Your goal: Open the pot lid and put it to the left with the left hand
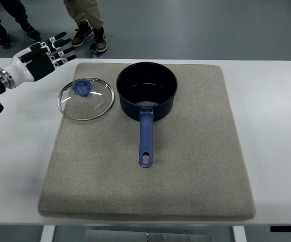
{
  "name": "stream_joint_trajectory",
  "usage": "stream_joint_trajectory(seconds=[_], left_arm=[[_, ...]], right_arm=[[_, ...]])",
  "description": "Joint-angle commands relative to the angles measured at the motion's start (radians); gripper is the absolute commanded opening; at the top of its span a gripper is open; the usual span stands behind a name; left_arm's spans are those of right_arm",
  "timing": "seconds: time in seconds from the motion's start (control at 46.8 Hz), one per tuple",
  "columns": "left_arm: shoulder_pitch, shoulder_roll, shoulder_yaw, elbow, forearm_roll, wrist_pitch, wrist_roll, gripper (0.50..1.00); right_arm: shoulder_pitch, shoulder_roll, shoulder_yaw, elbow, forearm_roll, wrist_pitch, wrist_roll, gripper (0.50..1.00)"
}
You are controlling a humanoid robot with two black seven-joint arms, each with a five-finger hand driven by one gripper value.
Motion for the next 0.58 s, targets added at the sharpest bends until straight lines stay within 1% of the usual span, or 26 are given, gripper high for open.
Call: stream_joint_trajectory(seconds=[0.0, 0.555], left_arm=[[0.013, 0.004, -0.021, 0.000, 0.000, 0.000, 0.001, 0.990], [0.016, 0.007, -0.026, 0.006, 0.008, 0.000, 0.001, 0.990]], right_arm=[[0.000, 0.000, 0.000, -0.001, 0.000, 0.000, 0.001, 0.917], [0.000, 0.000, 0.008, 0.001, -0.003, 0.000, 0.003, 0.917]])
